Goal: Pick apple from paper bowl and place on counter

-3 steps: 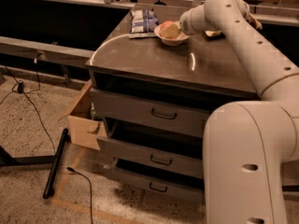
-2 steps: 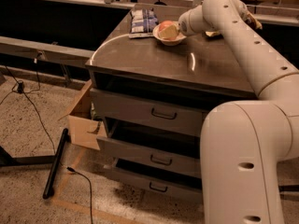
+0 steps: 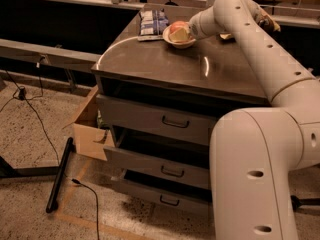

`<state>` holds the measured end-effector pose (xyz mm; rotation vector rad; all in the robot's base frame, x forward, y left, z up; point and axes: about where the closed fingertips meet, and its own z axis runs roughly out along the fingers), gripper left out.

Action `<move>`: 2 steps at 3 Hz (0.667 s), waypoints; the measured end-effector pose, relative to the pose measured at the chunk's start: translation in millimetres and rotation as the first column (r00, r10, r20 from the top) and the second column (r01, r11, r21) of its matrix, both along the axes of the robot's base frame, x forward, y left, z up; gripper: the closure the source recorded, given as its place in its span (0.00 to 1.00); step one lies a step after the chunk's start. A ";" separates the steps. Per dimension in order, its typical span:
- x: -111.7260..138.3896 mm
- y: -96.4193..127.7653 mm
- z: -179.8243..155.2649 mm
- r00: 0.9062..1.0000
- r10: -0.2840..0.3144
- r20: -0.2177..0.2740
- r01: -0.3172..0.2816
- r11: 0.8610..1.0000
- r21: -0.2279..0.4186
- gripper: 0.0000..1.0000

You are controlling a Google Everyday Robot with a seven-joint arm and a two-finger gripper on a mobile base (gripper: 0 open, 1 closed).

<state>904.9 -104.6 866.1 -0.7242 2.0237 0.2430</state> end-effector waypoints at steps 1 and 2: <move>1.7 -1.0 0.1 1.000 -0.003 0.001 0.003 1.000 -0.001 0.84; -0.2 -5.4 14.7 1.000 -0.003 0.019 0.003 1.000 0.014 1.00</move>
Offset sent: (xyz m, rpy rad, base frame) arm -0.0015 -0.0175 0.0404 0.0319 -0.0489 -0.0082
